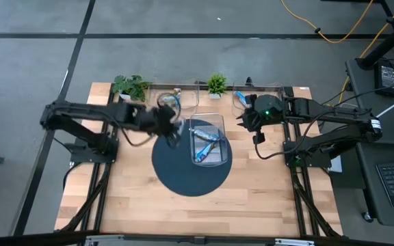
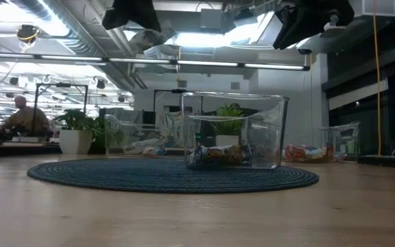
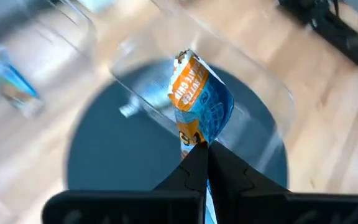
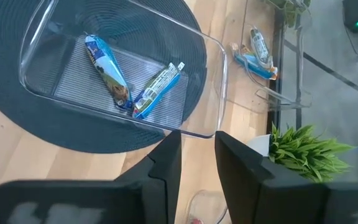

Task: Pick and place Granola Bars by type
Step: Put the yellow granola bar into the top left transparent bin

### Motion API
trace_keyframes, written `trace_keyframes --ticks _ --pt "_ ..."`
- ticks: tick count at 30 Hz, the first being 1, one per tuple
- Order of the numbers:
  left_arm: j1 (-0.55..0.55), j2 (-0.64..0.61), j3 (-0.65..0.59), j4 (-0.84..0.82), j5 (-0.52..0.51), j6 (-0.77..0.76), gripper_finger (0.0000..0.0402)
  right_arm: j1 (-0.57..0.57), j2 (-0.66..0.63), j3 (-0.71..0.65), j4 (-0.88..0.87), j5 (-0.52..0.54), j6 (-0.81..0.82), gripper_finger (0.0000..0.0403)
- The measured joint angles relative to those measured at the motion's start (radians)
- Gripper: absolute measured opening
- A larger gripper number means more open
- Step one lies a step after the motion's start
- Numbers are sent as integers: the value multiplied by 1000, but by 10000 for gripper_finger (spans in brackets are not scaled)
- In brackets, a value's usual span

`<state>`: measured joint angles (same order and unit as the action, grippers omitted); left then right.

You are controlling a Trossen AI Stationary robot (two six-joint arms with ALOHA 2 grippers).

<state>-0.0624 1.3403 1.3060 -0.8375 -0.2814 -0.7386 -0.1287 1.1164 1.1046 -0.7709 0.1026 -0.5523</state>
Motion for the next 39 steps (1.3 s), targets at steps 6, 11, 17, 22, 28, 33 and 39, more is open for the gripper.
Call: trace_keyframes --ticks 6,11,17,22,28,33,39 --pt "182 -77 0 -4 53 156 2 0 0 0 0 0 56 100" --pt "340 -90 0 -6 120 291 1 0 0 0 1 1 131 100" --pt "558 -49 0 17 259 462 1 0 0 0 3 1 173 100" --pt "682 -20 0 41 328 568 2 0 0 0 3 1 200 100" --pt "807 28 0 89 383 671 2 0 0 0 3 1 236 100" --pt "885 78 19 104 447 726 1 0 0 0 3 1 237 100" --pt "936 159 139 51 489 794 1 0 0 0 3 1 236 100"
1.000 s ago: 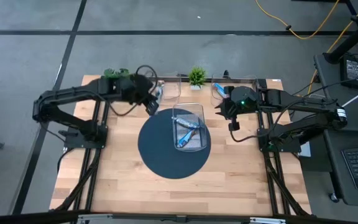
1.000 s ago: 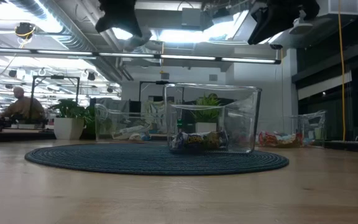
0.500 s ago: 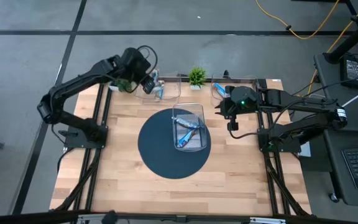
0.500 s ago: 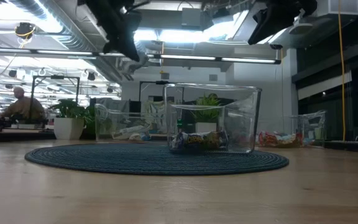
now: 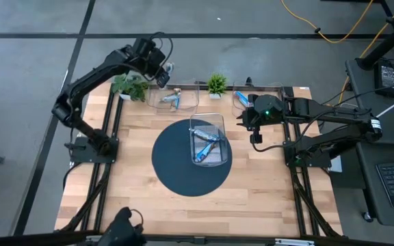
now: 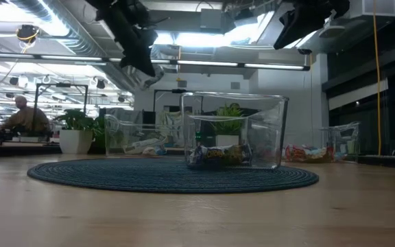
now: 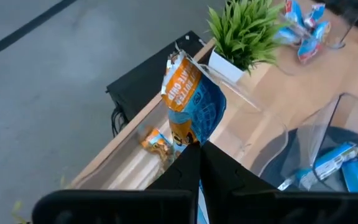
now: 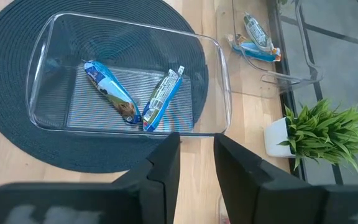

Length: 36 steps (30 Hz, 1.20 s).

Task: Pick and place Granola Bars by type
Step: Put the yellow granola bar into the top left transparent bin

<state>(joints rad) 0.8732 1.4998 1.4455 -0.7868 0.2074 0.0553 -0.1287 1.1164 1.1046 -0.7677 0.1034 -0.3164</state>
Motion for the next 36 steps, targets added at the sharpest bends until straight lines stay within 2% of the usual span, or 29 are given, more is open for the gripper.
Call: trace_keyframes --ticks 5,22,27,36 --pt "14 82 56 -50 3 55 1 0 0 0 0 1 1 100" --pt "-3 258 34 -110 -13 222 1 0 0 0 -12 1 48 100" --pt "-18 310 34 -106 -66 262 2 0 0 0 -12 2 47 100" --pt "-26 365 34 -112 -58 247 12 0 0 0 -13 2 47 100"
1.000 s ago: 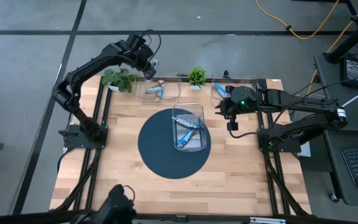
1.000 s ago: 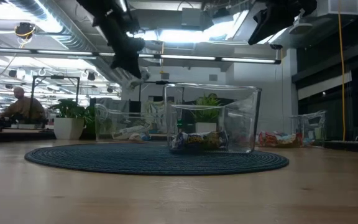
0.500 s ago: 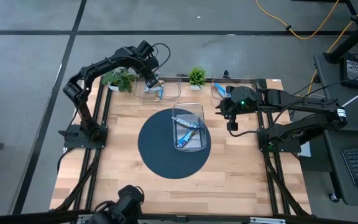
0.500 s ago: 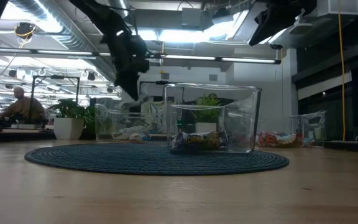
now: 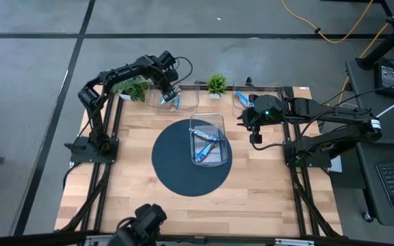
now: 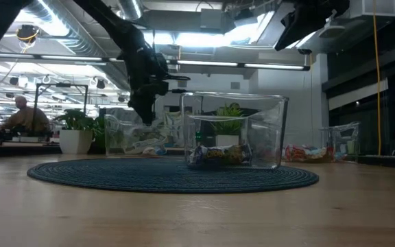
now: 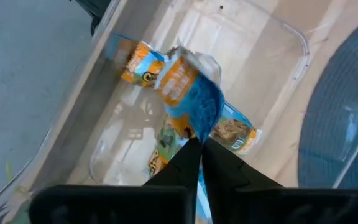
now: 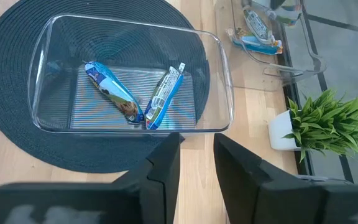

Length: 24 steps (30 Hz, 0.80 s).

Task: Pick and place Granola Bars by type
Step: Put the yellow granola bar into the top left transparent bin, then return to Home Position

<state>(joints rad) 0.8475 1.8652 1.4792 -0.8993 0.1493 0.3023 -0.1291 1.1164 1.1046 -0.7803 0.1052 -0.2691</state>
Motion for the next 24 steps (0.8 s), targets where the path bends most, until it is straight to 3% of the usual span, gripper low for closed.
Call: trace_keyframes --ticks 8,15,19,24 --pt "-31 -5 9 -29 -4 44 81 0 0 0 0 0 -2 100" --pt "-80 -53 97 -126 9 31 142 0 0 0 -2 4 -4 100" --pt "-122 -155 138 -108 199 -28 141 0 -6 0 -2 57 6 100" --pt "-226 -324 123 36 463 -104 109 -7 -65 0 17 85 35 82"
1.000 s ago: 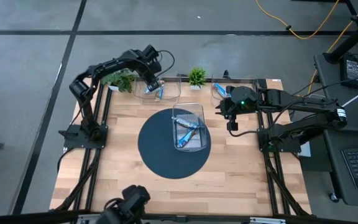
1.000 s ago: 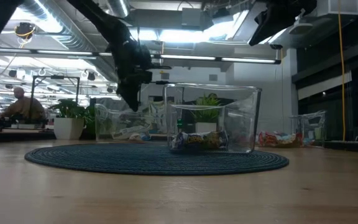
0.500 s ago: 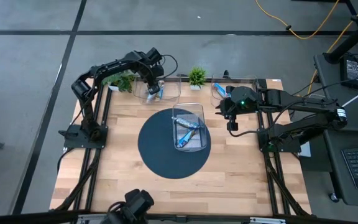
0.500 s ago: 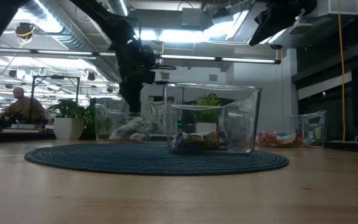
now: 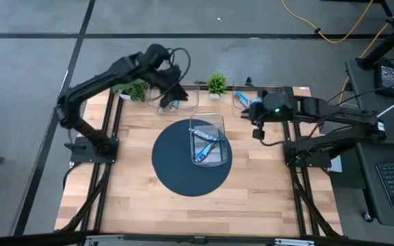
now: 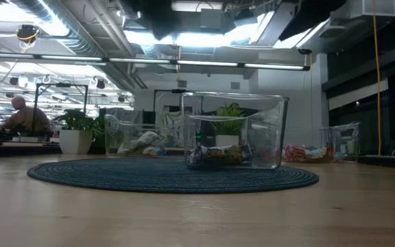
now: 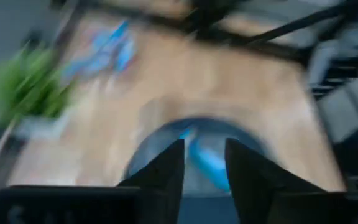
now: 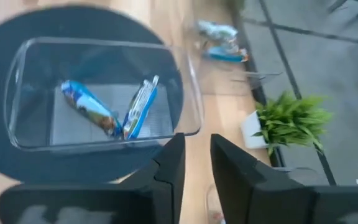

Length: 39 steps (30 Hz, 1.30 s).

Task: Pick and place Granola Bars by type
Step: Return to Home Position

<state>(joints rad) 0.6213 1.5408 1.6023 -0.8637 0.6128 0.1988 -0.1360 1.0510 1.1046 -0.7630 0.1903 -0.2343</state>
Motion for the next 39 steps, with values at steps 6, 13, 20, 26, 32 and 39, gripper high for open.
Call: trace_keyframes --ticks 6,13,20,26,32,39 --pt "-216 -160 -122 188 64 -9 32 -49 -121 0 -4 -17 48 24" --pt "-438 -238 -409 644 60 -252 1 -71 -337 -134 90 -88 123 11" --pt "-561 -245 -727 1107 35 -475 1 -57 -536 -356 331 -238 154 11" --pt "-597 -328 -1039 1411 -115 -645 3 -56 -589 -440 382 -237 179 5" --pt "-633 -563 -1309 1592 -346 -718 2 -56 -588 -444 371 -237 221 12" --pt "-651 -895 -1515 1588 -523 -652 1 -56 -588 -444 371 -237 231 5"
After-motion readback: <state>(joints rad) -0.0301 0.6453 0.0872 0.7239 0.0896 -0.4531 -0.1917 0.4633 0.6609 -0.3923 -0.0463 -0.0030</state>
